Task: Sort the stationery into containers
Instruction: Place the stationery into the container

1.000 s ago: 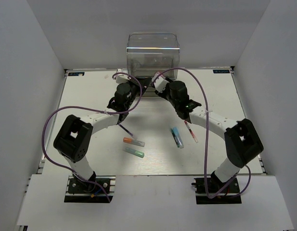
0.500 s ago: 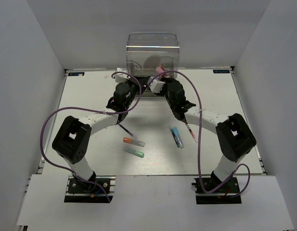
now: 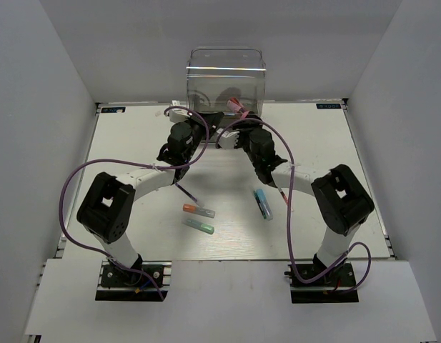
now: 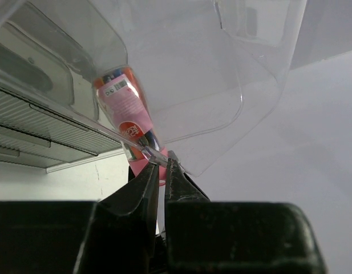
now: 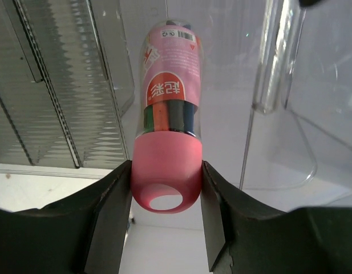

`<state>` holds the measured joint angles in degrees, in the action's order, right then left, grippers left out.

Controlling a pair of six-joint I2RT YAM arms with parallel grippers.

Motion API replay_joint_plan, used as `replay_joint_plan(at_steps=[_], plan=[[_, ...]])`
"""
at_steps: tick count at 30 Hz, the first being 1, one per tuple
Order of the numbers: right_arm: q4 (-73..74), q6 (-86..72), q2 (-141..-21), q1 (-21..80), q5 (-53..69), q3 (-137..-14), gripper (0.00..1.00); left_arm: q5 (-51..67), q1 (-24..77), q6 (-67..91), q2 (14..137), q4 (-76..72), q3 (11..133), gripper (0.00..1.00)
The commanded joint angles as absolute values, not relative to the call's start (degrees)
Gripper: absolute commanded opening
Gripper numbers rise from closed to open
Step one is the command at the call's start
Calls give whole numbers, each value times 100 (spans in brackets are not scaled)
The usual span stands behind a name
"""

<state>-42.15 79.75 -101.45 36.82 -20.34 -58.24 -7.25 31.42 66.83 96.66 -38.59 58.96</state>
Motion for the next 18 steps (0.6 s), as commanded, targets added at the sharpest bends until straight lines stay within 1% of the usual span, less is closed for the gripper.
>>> replay_joint_plan(at_steps=[1,4,7,8,10,13,15,16,18], plan=[[-4702,8622,-10116,3683,-1802,-5871,0,-756,3146,6504,9281,-3999,5933,4],[-4387,8920,-10116,3674,-1697,-5897,1,-756,3146,6504,9281,-3999,5933,4],[-3992,9070,-10151,3656,-1635,-5985,6,-756,3146,6504,9281,-3946,5933,4],[-3842,9096,-10169,3665,-1635,-6038,6,-756,3146,6504,9281,-3946,5933,4],[-3386,9141,-10195,3648,-1626,-6230,11,-756,3146,6451,9281,-3946,5933,4],[-2886,9193,-10230,3656,-1652,-6442,16,-756,3146,6451,9281,-3946,5933,4],[-2822,9290,-10283,3665,-1679,-6521,17,-756,3146,6451,9281,-3946,5933,4],[-2830,9299,-10283,3648,-1696,-6521,21,-756,3146,6451,9281,-3946,5933,4],[-2900,9378,-10292,3656,-1705,-6513,25,-756,3146,6451,9281,-3946,5933,4]])
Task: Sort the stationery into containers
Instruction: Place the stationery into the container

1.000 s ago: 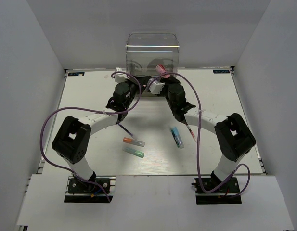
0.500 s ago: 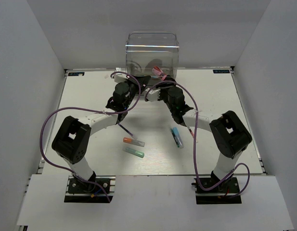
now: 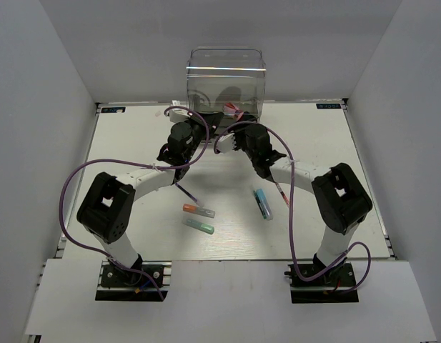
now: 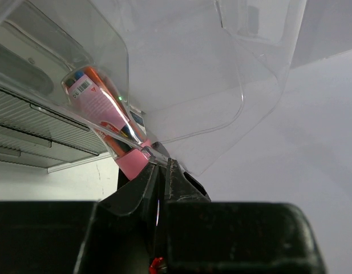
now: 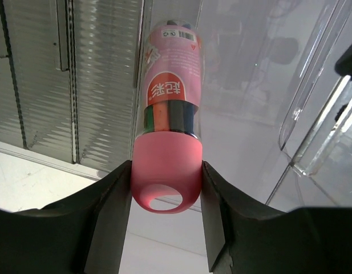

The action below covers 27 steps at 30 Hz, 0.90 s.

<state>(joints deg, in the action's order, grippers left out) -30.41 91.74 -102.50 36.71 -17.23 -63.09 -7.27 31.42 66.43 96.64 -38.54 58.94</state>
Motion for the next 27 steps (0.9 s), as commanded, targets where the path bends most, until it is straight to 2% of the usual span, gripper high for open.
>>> replay_joint_plan(at_steps=[1,3,4,5,6,15,21,23,26,27], plan=[[-2970,9413,-10301,3648,-1714,-6495,30,-756,3146,6451,9281,-3946,5933,4],[-3102,9562,-10283,3639,-1670,-6425,38,-756,3146,6451,9281,-3946,5933,4],[-3207,9597,-10266,3639,-1661,-6381,59,-756,3146,6451,9281,-3946,5933,4],[-3295,9615,-10248,3630,-1626,-6363,70,-756,3146,6451,9281,-3946,5933,4],[-3296,9624,-10239,3630,-1617,-6363,90,-756,3146,6451,9281,-3946,5933,4],[-3542,9440,-10099,3630,-1442,-6259,90,-756,3146,6451,9281,-3946,5933,4],[-3176,9159,-9573,3621,-739,-5810,90,-756,3146,6451,9281,-3946,5933,4],[-2675,8869,-9413,3630,-537,-5739,86,-756,3146,6451,9281,-3946,5933,4],[-1123,8307,-9203,3595,136,-6020,68,-756,3146,6451,9281,-3946,5872,4],[-481,8071,-9185,3603,271,-6099,54,-756,3146,6451,9281,-3946,5871,4]])
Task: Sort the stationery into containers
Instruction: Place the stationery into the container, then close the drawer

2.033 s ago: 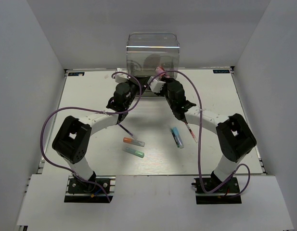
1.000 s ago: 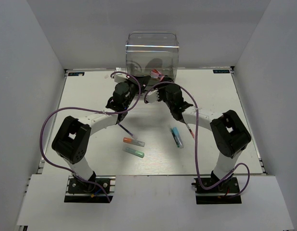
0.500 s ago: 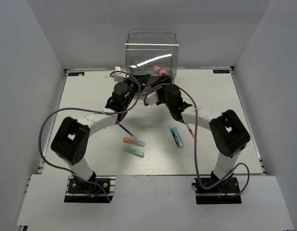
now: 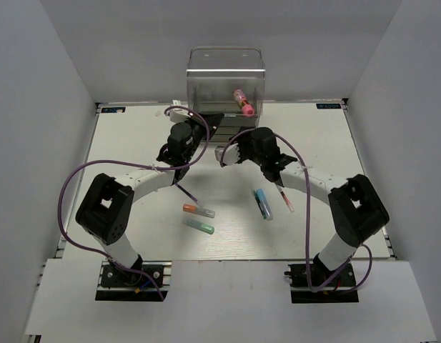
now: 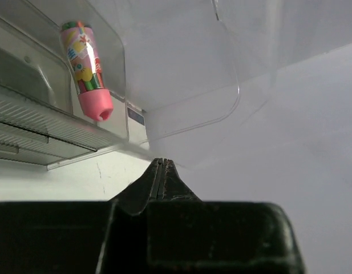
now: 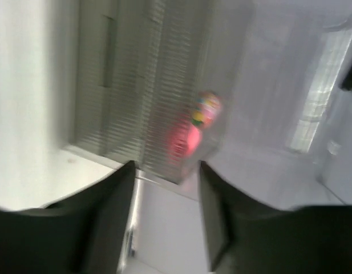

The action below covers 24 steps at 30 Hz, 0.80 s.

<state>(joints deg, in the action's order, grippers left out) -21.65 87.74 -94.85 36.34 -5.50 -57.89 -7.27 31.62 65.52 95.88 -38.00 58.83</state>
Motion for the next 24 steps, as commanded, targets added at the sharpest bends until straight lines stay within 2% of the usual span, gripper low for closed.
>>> replay_joint_plan(at_steps=[1,2,4,5,7,8,9,10,11,12,13,14,16,17,19,21,22,23,24], plan=[[-40,7990,-9158,3577,394,-6195,48,-756,3146,6451,9281,-3946,5819,4],[156,7850,-9010,3586,613,-6153,44,-756,3146,6451,9281,-3946,5766,4],[437,7647,-8834,3595,930,-5916,34,-756,3146,6451,9281,-3894,5713,10],[474,7533,-8763,3612,966,-5558,31,-756,3146,6451,9281,-3894,5661,18],[239,7375,-8439,3604,949,-5301,31,-756,3146,6451,9281,-3841,5607,31],[150,7061,-8368,3595,897,-4908,31,-756,3146,6451,9281,-3780,5607,41],[-260,6901,-8158,3603,818,-4783,31,-756,3146,6451,9281,-3710,5555,44],[-794,6708,-8069,3586,226,-4633,31,-756,3146,6451,9281,-3709,5502,45],[-1304,6053,-8007,3577,37,-4336,33,-756,3146,6451,9281,-3657,5502,45],[-1605,5716,-7781,3508,-504,-4220,41,-756,3146,6451,9281,-3656,5441,45],[-2035,4808,-7717,3498,-1423,-4010,81,-756,3146,6503,9281,-3604,5371,45],[-2770,4216,-7569,3481,-2007,-3956,90,-756,3146,6504,9351,-3604,5283,45],[-2218,3623,-7463,3367,-1760,-4286,90,-861,3146,6504,9412,-3604,5204,45],[-1353,3369,-7366,3288,-1445,-4393,90,-861,3146,6504,9491,-3673,5203,45],[-934,2700,-7147,3270,-1100,-4588,90,-861,3146,6504,9570,-3753,5072,45],[-774,2314,-7014,3226,-573,-4597,48,-861,3146,6504,9632,-3832,5071,47],[-747,2068,-6814,3208,-397,-4579,27,-861,3146,6452,9633,-3832,5071,52],[-747,1865,-6777,3130,-274,-4562,1,-809,3146,6390,9633,-3832,5071,55],[-730,1794,-6733,3103,-212,-4535,0,-809,3146,6390,9694,-3832,5071,59]])
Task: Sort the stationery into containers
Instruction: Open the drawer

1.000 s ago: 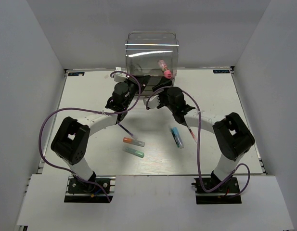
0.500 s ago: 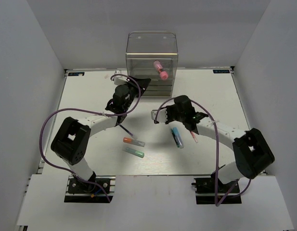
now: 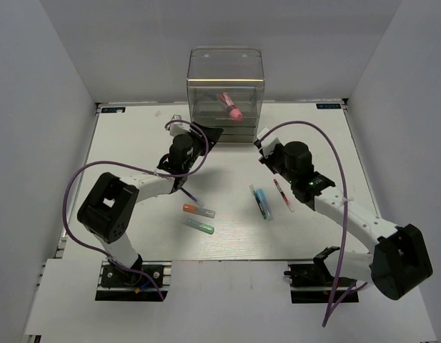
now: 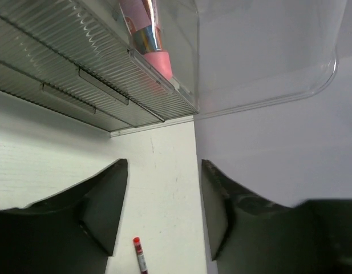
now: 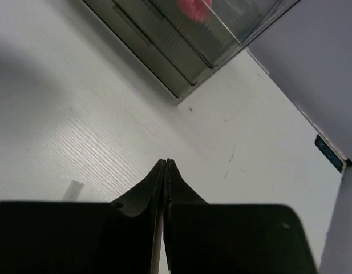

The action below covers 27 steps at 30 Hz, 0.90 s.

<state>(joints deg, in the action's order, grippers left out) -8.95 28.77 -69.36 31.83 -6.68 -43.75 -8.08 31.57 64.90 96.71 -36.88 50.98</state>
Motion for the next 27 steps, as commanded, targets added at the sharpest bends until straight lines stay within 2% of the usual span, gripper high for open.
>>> replay_joint_plan(at_steps=[1,2,3,4,6,7,9,11,12,14,15,17,20,24,27], plan=[[-712,1662,-6672,3042,-72,-4526,1,-809,3146,6329,9694,-3832,5071,66],[-686,1592,-6654,2963,-53,-4483,9,-756,3146,6328,9694,-3832,5002,71],[-729,1565,-6653,2918,226,-4448,33,-756,3146,6276,9755,-3902,5001,74],[-782,1460,-6636,2874,220,-4273,43,-756,3146,6275,9756,-3989,4931,80],[-948,1380,-6627,2665,290,-4175,55,-756,3146,6275,9896,-4121,4860,84],[-975,1275,-6636,2611,307,-4096,57,-704,3146,6275,9957,-4279,4808,89],[-1002,1222,-6636,2349,430,-4087,57,-642,3146,6214,10229,-4438,4808,95],[-1028,1117,-6601,2137,684,-4087,57,-563,3085,6162,10484,-4605,5009,95],[-1054,1108,-6566,2014,833,-4035,52,-563,3085,6161,10746,-4658,5088,95],[-1134,1107,-6478,1873,1054,-3947,34,-562,3085,6161,11011,-4816,5325,94],[-1142,1134,-6460,1785,1176,-3911,17,-562,3085,6161,11143,-4895,5404,92],[-1055,1169,-6451,1696,1318,-3963,3,-632,3085,6108,11442,-5114,5607,85],[-1011,1169,-6451,1609,1441,-3982,1,-747,3085,6056,11741,-5519,5739,78],[-1028,1213,-6451,1538,1485,-3955,3,-878,3085,5925,11936,-5844,5854,76],[-1063,1265,-6469,1494,1459,-3920,4,-879,3085,5924,11997,-6309,5801,67]])
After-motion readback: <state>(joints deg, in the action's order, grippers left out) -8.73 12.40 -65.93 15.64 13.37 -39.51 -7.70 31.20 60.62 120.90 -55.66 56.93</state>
